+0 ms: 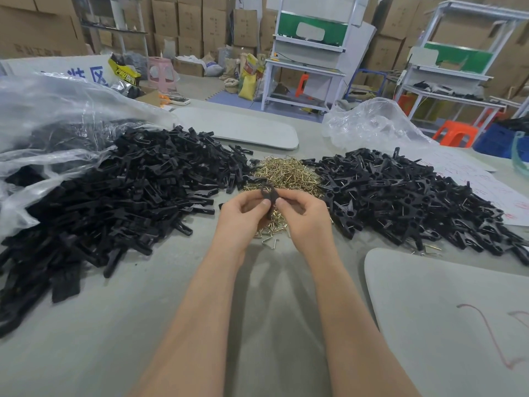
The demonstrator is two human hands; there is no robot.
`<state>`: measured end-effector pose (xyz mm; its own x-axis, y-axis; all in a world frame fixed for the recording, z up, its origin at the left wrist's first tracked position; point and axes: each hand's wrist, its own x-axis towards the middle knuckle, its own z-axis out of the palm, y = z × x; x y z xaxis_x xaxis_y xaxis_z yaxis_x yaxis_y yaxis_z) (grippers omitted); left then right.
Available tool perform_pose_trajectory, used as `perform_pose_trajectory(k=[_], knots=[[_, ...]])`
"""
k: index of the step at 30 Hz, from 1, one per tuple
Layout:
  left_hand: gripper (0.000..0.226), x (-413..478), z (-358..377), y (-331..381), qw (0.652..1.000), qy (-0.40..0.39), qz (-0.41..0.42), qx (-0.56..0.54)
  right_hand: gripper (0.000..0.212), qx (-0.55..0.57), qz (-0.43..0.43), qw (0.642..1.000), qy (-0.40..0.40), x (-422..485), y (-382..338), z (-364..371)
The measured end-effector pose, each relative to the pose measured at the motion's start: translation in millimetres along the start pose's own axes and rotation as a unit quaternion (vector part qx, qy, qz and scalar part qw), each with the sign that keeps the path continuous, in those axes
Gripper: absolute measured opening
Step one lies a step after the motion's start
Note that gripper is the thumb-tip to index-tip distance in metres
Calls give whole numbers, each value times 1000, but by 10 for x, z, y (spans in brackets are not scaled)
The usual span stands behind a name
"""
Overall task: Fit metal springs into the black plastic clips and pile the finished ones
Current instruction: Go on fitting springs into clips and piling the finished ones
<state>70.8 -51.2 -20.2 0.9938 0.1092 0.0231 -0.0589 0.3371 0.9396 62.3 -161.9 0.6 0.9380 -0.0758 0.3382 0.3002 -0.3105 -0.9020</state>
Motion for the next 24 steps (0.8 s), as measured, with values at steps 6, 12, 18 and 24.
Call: perform_pose_trajectory(k=[6,12,18,24], knots=[[17,-3,-20,-1,999,14,21,48,19,-37,-19,999,11,-13,8,13],[14,-31,-35,54,1000,21,-6,3,24,-80,-38,996,8,-30,-5,59],[11,-64,-19,131,998,1,-27,-51,24,29,21,999,-25,19,-14,-35],[15,-99,-22,190,995,-41,-56,-70,13,235,119,962,-74,35,-31,-88]])
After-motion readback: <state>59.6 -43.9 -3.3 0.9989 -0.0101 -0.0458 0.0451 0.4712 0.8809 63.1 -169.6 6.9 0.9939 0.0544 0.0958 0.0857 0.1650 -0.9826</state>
